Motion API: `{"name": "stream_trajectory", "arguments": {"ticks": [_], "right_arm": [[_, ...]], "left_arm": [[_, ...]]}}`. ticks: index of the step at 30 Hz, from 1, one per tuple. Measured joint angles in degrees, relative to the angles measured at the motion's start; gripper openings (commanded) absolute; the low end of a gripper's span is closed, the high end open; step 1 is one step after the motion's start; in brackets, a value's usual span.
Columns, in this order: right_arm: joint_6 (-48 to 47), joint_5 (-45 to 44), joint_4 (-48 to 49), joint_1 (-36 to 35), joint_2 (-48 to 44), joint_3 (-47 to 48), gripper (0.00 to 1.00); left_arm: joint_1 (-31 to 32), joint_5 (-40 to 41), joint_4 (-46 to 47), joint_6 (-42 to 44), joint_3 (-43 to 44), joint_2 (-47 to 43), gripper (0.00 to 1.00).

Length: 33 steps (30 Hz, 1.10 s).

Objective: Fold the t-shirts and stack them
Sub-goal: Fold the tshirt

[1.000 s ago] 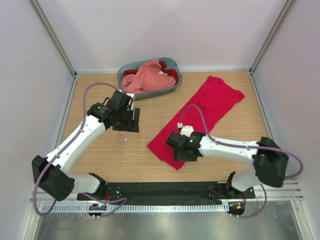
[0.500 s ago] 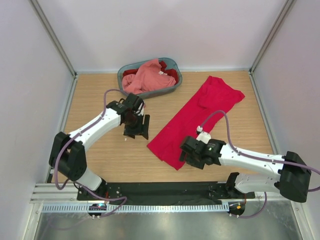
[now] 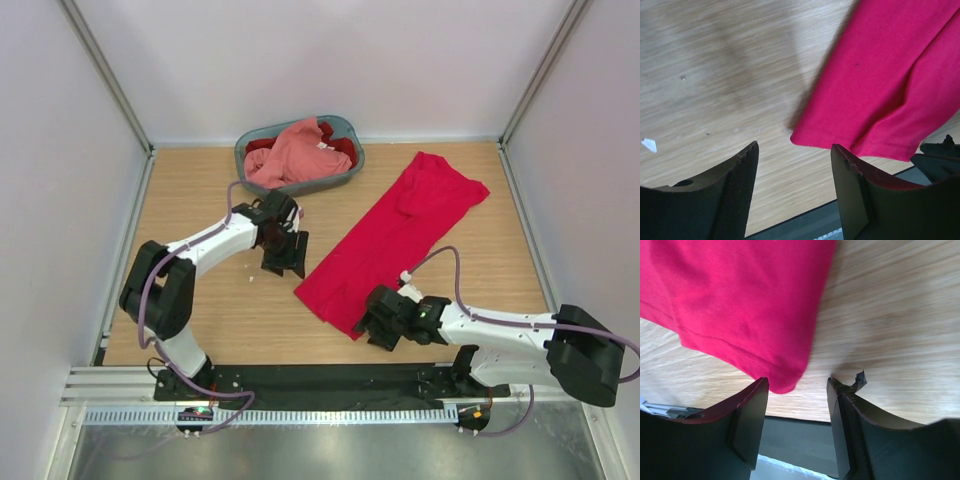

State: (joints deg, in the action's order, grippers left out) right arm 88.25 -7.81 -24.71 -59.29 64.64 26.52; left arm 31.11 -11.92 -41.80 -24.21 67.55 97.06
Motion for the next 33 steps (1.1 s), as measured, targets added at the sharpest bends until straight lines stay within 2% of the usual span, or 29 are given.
{"name": "stream_trajectory", "arguments": {"ticks": [3,12,26,33], "right_arm": [[0.61,0.42,2.12,0.0,1.09,0.0,0.54],[1.33,0.48,4.7,-0.02,2.97,0.15,0.52],[4.11,-0.61,6.21,-1.09,4.11,0.24,0.48],[5.33,-0.9,6.86,-1.38,3.54,-0.5,0.47]], "left_arm": [[0.0,-0.81,1.75,0.81,-0.63,1.27,0.59],[0.0,-2.29,3.69,1.33,-2.95,3.65,0.5],[0.0,-5.57,5.4,1.66,-4.35,5.64,0.47],[0.0,-7.15,6.08,0.72,-4.44,6.29,0.39]]}}
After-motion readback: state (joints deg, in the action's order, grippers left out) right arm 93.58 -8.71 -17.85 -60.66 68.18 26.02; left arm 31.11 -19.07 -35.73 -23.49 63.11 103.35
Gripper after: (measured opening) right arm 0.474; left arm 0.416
